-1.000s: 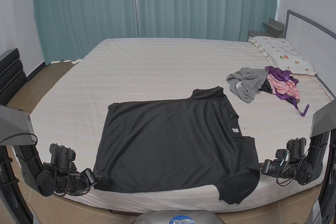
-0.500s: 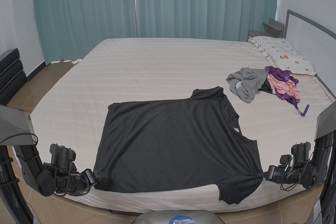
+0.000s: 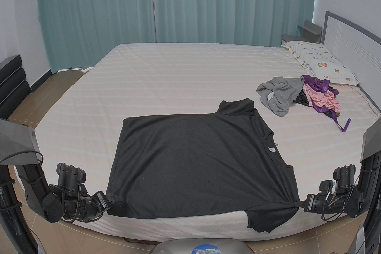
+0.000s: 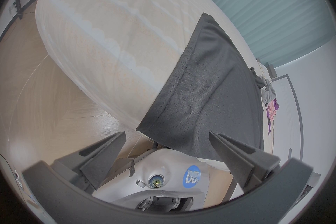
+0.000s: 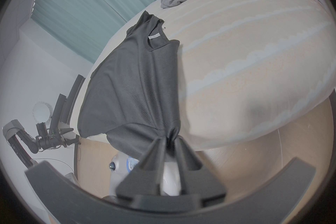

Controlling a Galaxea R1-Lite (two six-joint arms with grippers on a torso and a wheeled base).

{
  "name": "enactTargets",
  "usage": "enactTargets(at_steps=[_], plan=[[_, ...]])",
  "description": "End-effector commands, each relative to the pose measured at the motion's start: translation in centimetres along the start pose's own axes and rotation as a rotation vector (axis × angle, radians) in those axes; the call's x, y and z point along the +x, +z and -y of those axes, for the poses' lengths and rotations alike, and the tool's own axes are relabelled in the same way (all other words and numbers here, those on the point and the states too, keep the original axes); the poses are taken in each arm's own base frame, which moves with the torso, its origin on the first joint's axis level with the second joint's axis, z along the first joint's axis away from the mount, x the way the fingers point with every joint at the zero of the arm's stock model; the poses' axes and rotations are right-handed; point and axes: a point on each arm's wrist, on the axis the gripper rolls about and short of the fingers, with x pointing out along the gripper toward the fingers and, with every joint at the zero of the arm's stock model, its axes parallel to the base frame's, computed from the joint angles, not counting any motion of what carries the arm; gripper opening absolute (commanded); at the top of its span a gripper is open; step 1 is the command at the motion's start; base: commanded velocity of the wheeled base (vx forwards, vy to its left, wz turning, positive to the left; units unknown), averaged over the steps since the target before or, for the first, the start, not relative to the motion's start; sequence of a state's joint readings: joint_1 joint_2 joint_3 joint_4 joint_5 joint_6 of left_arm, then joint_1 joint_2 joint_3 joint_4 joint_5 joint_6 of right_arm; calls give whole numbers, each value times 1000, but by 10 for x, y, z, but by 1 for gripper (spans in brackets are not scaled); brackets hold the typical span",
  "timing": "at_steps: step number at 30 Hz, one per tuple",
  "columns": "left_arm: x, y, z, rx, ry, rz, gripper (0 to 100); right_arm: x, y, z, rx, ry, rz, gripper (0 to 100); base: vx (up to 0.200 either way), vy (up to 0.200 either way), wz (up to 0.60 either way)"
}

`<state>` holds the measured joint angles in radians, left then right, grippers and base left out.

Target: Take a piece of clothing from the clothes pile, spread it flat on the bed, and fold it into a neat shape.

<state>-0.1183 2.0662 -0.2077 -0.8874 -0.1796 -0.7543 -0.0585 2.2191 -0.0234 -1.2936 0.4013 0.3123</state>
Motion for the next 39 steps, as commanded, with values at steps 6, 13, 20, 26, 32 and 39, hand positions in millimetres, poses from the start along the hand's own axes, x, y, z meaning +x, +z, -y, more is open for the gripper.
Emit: enactTargets(at_steps=[6, 13, 20, 26, 32, 39], plan=[[0, 1, 1, 7, -2, 7, 100, -2, 1, 1, -16, 2, 11, 100, 0, 0, 0], [-11, 5, 9, 14, -42, 56, 100, -5, 14, 2, 8, 22, 111, 100, 0, 0, 0], [-15, 8, 11, 14, -57, 73, 100, -7, 28, -3, 73, 76, 233, 100, 0, 0, 0], [-15, 9, 11, -13, -59, 81, 100, -8, 37, -6, 129, 111, 289, 100, 0, 0, 0], [-13, 9, 11, -10, -55, 74, 100, -7, 37, -5, 137, 111, 288, 100, 200, 0, 0], [-14, 15, 14, -34, -70, 96, 100, -5, 37, -5, 137, 111, 283, 100, 171, 0, 0]])
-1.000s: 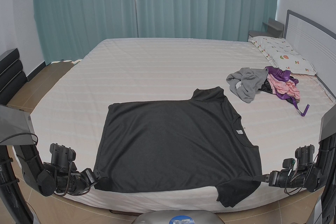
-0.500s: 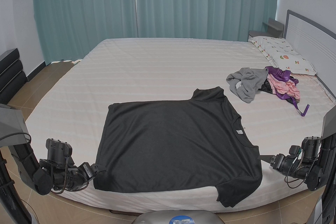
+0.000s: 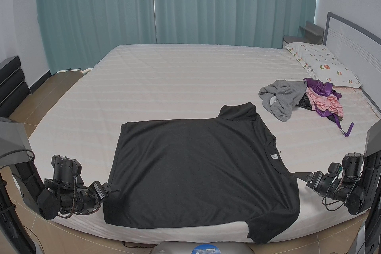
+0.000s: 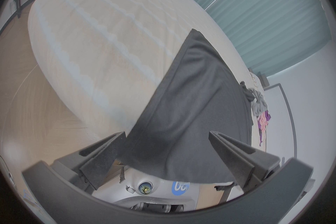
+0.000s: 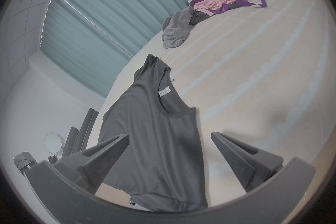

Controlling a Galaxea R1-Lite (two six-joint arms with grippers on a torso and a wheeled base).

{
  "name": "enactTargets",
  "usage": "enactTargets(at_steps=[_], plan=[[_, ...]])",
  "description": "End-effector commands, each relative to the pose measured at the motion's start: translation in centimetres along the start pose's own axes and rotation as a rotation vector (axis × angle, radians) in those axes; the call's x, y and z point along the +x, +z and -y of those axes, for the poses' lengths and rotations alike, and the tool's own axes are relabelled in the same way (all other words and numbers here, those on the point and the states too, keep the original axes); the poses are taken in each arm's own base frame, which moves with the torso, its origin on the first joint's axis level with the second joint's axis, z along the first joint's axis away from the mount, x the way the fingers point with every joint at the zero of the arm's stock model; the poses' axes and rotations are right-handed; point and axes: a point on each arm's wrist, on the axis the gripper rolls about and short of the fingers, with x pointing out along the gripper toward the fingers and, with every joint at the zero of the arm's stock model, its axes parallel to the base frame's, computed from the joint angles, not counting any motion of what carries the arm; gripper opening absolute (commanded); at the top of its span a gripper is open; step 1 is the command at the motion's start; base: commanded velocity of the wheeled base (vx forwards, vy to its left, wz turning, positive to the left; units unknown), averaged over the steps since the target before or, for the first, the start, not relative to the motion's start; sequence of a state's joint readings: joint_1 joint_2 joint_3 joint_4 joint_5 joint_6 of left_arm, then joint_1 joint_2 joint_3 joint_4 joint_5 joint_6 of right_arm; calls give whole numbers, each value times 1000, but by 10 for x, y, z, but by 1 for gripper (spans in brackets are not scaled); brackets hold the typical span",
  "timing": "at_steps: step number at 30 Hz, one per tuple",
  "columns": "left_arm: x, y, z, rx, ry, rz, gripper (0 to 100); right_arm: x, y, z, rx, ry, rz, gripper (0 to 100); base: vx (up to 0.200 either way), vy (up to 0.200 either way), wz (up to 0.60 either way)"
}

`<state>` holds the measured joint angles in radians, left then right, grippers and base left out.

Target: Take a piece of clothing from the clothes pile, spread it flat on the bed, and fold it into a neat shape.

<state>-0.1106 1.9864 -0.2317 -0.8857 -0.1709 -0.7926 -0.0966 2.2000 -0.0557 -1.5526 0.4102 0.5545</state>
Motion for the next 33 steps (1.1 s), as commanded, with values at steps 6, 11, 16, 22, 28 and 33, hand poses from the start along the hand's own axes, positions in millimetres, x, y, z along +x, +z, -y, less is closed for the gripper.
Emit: enactTargets(at_steps=[6, 11, 16, 22, 28, 33], plan=[[-1, 5, 4, -22, -15, 26, 100, 0, 1, 0, -4, 6, 9, 100, 0, 0, 0], [2, 17, 13, -16, -52, 66, 100, 0, 1, -1, -3, 9, 9, 100, 0, 0, 0], [12, 45, 32, -11, -113, 148, 100, 3, 2, -1, -3, 14, 12, 100, 0, 0, 0], [51, 82, 48, -12, -156, 213, 100, 6, 6, -1, 51, 23, 26, 100, 0, 0, 0], [91, 115, 52, -24, -174, 262, 100, 9, 4, 0, 57, 22, 11, 100, 0, 0, 0], [135, 138, 58, -22, -151, 333, 100, 13, 0, 3, 61, 13, -9, 100, 0, 0, 0]])
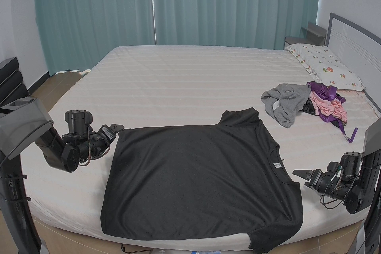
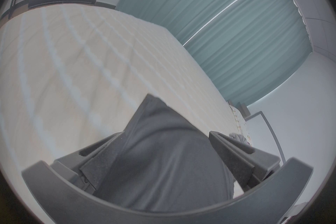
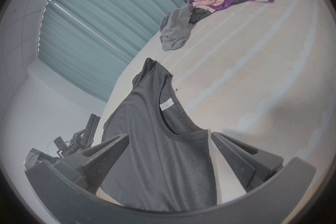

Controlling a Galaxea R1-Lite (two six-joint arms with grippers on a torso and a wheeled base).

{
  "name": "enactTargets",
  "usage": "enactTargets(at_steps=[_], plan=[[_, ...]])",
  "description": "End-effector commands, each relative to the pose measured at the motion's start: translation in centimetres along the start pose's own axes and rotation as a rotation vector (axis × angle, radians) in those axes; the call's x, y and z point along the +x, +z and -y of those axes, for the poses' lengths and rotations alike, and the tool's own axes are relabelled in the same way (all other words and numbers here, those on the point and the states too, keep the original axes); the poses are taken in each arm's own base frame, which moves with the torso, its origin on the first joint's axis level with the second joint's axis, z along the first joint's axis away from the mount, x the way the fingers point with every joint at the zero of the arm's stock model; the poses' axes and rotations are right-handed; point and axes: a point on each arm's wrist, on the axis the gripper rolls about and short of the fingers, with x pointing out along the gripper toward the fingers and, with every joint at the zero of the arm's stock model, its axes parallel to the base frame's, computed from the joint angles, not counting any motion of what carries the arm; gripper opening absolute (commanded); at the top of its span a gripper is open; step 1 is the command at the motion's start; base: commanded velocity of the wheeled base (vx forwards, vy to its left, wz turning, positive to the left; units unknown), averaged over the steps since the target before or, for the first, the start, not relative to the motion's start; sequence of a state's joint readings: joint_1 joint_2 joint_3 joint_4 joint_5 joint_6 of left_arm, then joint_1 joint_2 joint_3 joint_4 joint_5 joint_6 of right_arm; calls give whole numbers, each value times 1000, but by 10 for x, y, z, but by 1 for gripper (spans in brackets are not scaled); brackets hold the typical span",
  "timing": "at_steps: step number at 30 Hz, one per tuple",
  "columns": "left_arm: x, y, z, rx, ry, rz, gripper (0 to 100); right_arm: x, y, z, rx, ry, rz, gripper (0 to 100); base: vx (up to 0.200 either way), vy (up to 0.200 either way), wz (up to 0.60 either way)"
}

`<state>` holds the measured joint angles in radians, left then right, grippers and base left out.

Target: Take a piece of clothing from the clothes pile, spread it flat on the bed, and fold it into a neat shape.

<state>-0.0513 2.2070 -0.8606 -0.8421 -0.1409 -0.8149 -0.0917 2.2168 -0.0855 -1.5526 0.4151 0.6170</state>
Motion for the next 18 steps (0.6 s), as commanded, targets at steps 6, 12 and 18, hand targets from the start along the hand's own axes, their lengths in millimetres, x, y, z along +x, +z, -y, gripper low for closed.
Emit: enactTargets(at_steps=[6, 12, 18], plan=[[95, 9, -22, -8, 48, 49, 100, 7, -2, 2, 5, 2, -8, 100, 0, 0, 0], [116, 6, -19, 8, 42, 73, 100, 8, 0, 3, 6, 4, -4, 100, 0, 0, 0], [124, 4, -20, 23, 53, 96, 100, 10, -3, 2, 3, 6, -19, 100, 0, 0, 0]])
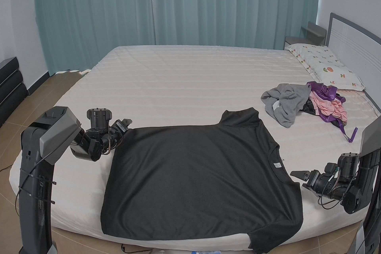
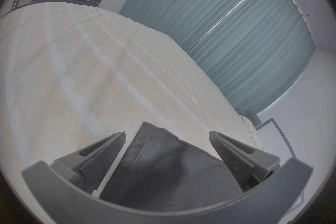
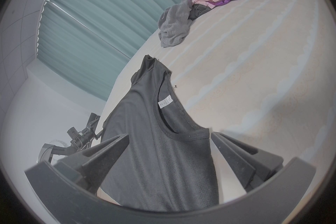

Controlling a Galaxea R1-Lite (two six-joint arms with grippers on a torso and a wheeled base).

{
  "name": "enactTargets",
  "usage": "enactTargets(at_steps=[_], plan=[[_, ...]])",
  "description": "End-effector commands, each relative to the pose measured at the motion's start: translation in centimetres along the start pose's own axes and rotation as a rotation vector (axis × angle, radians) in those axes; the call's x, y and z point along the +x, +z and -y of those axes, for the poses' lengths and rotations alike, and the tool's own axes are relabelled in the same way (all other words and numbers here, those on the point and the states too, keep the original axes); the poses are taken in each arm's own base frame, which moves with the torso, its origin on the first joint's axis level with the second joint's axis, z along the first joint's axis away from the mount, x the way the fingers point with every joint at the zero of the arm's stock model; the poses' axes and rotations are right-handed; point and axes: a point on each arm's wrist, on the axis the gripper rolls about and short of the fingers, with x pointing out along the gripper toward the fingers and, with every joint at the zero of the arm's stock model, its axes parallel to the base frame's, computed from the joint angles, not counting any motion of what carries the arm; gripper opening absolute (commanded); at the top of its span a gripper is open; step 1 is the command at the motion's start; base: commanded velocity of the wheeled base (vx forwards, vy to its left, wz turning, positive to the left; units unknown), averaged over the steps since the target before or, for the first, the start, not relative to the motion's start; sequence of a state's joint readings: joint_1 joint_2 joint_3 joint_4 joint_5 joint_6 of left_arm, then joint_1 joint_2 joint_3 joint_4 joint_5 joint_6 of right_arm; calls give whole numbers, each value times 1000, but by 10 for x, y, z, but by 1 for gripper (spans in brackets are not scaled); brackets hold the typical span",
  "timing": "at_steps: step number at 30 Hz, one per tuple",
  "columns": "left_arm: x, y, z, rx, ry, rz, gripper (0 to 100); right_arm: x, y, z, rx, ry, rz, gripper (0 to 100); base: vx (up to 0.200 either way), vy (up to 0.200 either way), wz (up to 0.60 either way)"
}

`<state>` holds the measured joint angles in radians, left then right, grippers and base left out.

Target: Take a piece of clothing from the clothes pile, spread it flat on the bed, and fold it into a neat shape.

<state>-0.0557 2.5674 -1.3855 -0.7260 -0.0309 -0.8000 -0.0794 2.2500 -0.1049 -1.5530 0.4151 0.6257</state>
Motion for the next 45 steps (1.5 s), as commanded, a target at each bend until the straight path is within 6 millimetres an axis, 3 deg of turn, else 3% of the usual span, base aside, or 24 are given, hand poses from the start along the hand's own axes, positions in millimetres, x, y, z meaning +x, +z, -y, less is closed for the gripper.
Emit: enactTargets(at_steps=[1, 8, 9, 16, 24, 33, 37, 44, 45], plan=[[14, -10, -9, 3, 10, -11, 100, 2, -1, 0, -4, 5, -2, 100, 0, 0, 0], [19, -9, -8, 4, -1, 2, 100, 3, -2, 1, -3, 2, -5, 100, 0, 0, 0], [19, -9, -8, 4, -1, 2, 0, 3, -2, 1, -3, 2, -5, 100, 0, 0, 0], [19, -4, -8, 1, 2, 31, 0, 3, -2, 0, -4, 3, -4, 100, 0, 0, 0], [24, 26, 6, 7, -30, 132, 0, 5, 1, 0, -6, 8, 5, 100, 0, 0, 0], [31, 54, 2, 77, 6, 204, 0, 11, 1, 3, -5, 1, 8, 100, 0, 0, 0], [33, 57, 0, 80, 31, 188, 0, 15, 6, 2, -16, 15, 27, 100, 0, 0, 0], [34, 51, 3, 103, 42, 167, 0, 37, 23, -13, -75, 83, 90, 100, 0, 0, 0], [34, 49, 5, 105, 43, 161, 0, 51, 31, -20, -97, 110, 102, 100, 0, 0, 0]])
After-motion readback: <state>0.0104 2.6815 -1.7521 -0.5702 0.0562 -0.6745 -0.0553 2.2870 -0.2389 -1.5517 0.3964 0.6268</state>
